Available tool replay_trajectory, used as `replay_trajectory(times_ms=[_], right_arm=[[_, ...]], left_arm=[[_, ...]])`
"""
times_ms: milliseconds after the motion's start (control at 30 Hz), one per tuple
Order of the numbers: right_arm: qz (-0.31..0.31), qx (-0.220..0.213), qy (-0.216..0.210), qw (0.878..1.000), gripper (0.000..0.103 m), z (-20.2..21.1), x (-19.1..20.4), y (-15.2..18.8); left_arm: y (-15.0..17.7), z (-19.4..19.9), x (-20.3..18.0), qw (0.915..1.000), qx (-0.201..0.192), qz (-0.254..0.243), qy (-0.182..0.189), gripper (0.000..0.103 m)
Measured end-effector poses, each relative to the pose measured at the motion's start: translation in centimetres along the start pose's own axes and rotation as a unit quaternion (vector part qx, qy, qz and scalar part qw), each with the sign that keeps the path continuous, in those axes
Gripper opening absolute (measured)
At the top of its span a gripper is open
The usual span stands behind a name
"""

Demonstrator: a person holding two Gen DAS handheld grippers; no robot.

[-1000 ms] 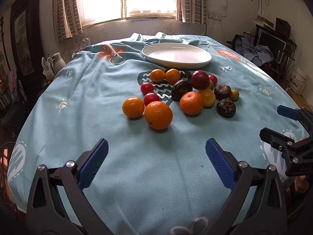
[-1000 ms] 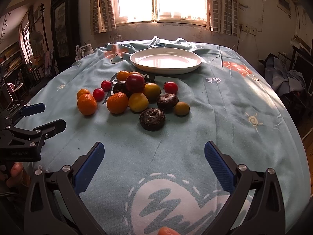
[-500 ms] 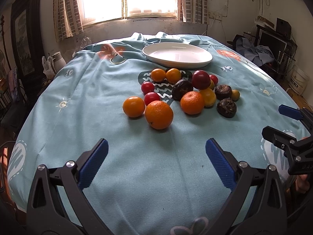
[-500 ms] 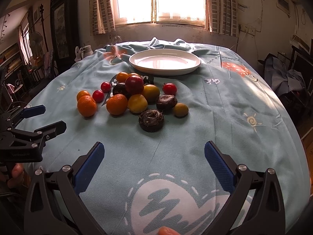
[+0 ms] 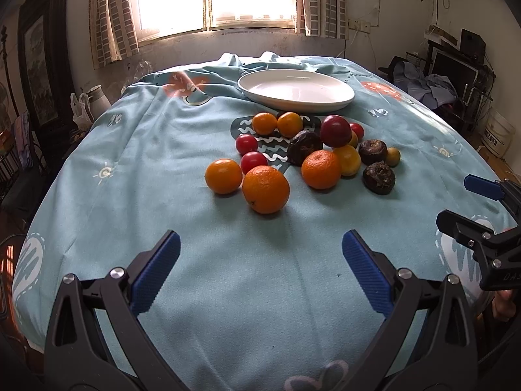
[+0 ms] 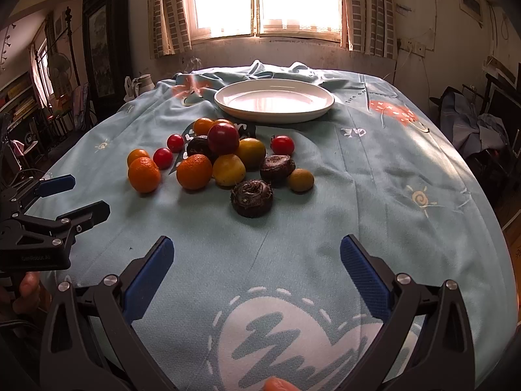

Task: Organize fruits

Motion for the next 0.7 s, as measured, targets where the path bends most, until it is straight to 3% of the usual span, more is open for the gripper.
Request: replay_trajectory(times_ms=[700], right_arm=[[-0.001, -0.001, -0.002, 1.000, 0.102, -0.42, 0.25, -0.30]], left_arm=[[0.60, -0.47, 0.35, 1.0000, 0.007, 0.004, 0.003, 0.101]])
Point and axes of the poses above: each gripper's, at about its wrist camera, not at the fingertips, and z roughly against the way its jaws point, x to its left, y to its underside, the point moved 10 cm from there along -z, roughly the way its jaws point, and after that the axes turned 9 degrees about -z, right-handed, at the moved point
